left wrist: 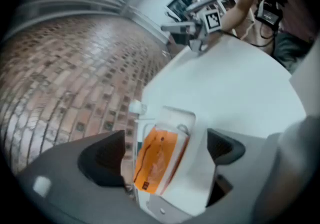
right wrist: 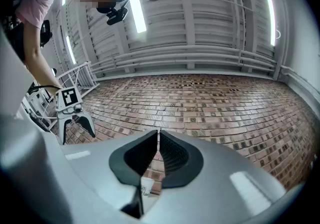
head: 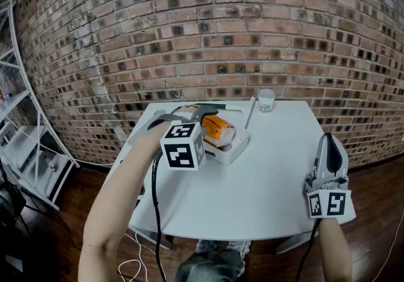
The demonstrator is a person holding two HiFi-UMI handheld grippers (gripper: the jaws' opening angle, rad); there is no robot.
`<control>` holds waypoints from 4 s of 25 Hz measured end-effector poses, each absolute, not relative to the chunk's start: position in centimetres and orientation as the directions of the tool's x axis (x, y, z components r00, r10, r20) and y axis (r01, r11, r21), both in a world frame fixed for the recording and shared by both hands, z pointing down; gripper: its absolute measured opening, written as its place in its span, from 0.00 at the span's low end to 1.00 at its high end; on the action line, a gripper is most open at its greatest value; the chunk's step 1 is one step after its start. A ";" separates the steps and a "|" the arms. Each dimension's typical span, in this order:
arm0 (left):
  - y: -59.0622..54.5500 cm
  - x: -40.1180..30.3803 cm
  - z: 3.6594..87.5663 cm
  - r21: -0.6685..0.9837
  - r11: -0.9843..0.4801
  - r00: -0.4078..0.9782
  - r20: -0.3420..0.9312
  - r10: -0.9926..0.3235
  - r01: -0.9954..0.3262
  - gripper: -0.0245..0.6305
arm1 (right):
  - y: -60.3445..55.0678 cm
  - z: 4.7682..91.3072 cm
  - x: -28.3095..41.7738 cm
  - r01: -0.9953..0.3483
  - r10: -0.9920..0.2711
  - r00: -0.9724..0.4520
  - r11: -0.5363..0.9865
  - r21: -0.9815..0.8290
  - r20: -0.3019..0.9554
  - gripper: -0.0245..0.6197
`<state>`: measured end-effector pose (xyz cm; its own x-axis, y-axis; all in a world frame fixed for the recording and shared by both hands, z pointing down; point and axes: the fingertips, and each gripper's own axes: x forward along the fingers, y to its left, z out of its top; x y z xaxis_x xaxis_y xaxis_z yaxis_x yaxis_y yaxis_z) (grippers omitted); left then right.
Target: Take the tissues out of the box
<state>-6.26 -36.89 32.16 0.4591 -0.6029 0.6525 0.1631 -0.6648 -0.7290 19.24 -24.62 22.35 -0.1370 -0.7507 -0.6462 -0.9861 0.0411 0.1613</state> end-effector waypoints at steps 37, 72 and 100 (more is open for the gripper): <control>-35.5 -7.5 36.2 0.214 -0.977 0.351 0.914 0.203 0.008 0.37 | -25.0 22.8 18.4 -0.983 -0.752 -0.174 0.092 0.160 -0.636 0.04; -23.0 -0.8 25.5 -0.782 0.503 0.480 -0.623 -0.617 -0.369 0.22 | -24.4 24.0 20.3 -0.984 -0.742 -0.172 0.095 0.152 -0.647 0.04; -23.8 -1.7 26.1 -0.792 0.487 0.441 -0.610 -0.658 -0.369 0.22 | -24.6 24.0 20.9 -0.984 -0.746 -0.169 0.093 0.151 -0.645 0.04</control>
<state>-1.69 -23.77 26.14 0.4408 -0.6581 -0.6104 -0.3692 0.4869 -0.7916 20.89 -24.55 23.96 -0.1688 -0.7456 -0.6446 -0.9842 0.0926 0.1507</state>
